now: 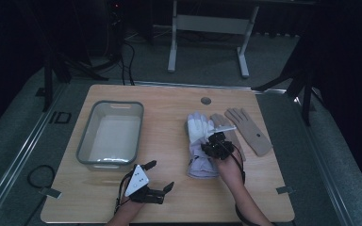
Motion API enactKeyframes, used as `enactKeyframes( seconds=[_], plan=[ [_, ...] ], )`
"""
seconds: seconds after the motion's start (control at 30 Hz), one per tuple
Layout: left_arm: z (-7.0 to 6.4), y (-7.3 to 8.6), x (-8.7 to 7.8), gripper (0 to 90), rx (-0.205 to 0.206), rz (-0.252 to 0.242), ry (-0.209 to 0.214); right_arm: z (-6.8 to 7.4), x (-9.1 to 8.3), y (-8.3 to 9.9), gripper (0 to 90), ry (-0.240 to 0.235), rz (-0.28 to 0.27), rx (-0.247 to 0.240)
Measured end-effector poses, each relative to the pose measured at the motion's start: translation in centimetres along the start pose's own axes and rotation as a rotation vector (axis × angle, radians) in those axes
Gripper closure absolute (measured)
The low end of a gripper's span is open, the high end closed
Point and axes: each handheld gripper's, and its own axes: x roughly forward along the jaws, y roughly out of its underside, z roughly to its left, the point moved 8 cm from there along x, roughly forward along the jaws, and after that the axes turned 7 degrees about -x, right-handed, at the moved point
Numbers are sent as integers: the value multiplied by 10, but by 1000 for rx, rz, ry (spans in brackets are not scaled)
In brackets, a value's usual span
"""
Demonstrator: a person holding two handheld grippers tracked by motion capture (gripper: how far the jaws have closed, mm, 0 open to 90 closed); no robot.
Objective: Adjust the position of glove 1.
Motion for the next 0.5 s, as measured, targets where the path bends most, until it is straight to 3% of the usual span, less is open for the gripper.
enactKeyframes(
  seconds=[0.27,0.33,0.5],
  plan=[
    [0,0,0,31,1,2,0,4,7,6,783,-31,0,-17],
    [0,0,0,31,1,2,-1,11,7,6,782,-67,3,-36],
    [0,0,0,31,0,1,-4,14,7,2,714,-58,-8,-67]
  ],
)
